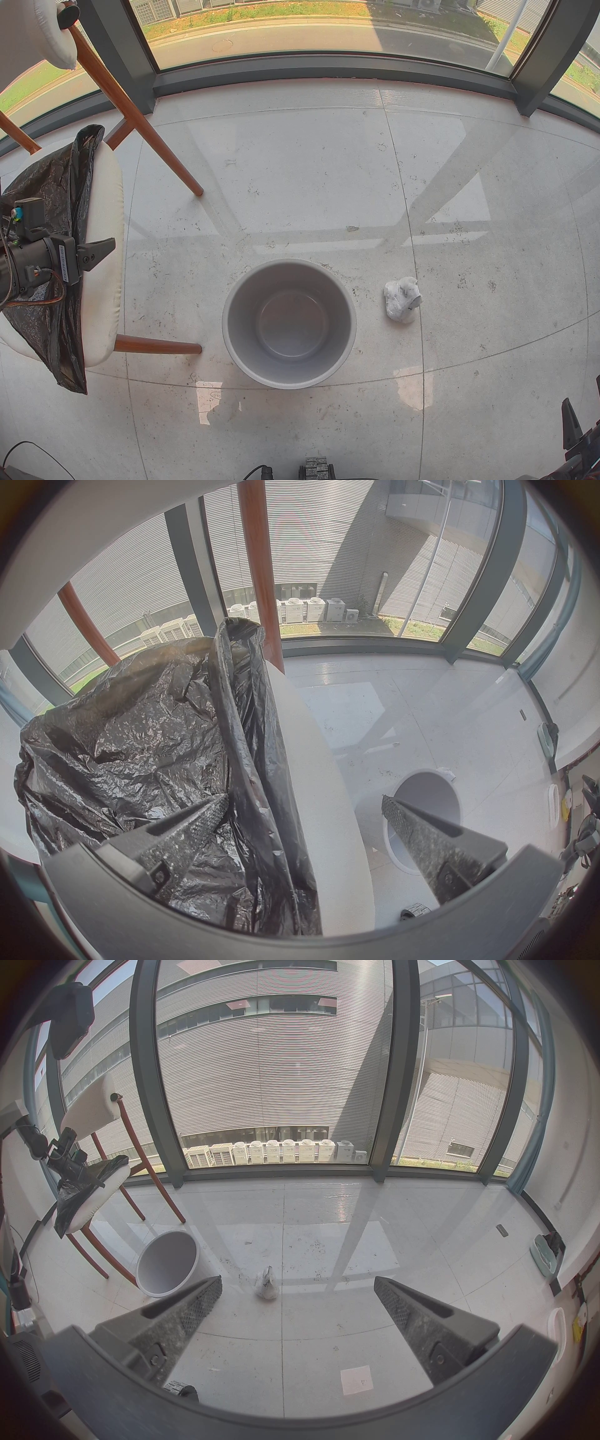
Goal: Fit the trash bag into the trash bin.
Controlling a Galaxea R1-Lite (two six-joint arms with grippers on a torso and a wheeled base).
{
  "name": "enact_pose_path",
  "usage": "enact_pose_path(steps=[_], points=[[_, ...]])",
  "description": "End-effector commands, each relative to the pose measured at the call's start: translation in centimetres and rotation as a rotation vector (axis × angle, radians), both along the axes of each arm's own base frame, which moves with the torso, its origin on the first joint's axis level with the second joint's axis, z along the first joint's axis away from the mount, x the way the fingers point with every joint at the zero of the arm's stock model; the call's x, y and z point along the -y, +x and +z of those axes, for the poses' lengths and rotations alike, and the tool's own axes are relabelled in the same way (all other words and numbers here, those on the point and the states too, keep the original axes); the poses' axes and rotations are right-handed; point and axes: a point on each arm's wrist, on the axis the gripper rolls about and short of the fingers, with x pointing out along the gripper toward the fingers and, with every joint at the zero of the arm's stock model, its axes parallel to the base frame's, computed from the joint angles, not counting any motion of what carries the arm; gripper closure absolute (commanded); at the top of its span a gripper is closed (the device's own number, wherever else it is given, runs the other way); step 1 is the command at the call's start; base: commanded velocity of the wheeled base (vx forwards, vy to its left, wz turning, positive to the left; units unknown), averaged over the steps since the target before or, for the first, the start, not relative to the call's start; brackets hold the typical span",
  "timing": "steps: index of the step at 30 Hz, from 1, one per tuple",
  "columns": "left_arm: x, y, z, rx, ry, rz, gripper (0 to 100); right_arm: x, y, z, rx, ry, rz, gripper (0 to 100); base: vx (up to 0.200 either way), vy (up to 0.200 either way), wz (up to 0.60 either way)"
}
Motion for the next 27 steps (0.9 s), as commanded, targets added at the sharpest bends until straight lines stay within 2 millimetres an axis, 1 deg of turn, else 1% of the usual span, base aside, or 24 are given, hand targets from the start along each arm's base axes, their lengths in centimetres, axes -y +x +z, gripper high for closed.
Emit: enact_pose_path(steps=[1, 15, 20, 27], points=[[-0.04, 0.14, -0.11, -0.005, 0.002, 0.002, 0, 0.0, 0.01, -0.53, -0.002, 0.0, 0.0, 0, 0.0, 0.0, 0.0], [-0.25, 0.22, -0.2, -0.009, 0.018, 0.067, 0, 0.0, 0.01, -0.53, -0.002, 0.0, 0.0, 0, 0.0, 0.0, 0.0], [-0.33, 0.39, 0.05, 0.017, 0.02, 0.088, 0, 0.0, 0.01, -0.53, -0.002, 0.0, 0.0, 0, 0.0, 0.0, 0.0], [-0.54, 0.58, -0.33, 0.003, 0.024, 0.107, 0, 0.0, 0.01, -0.53, -0.002, 0.0, 0.0, 0, 0.0, 0.0, 0.0]])
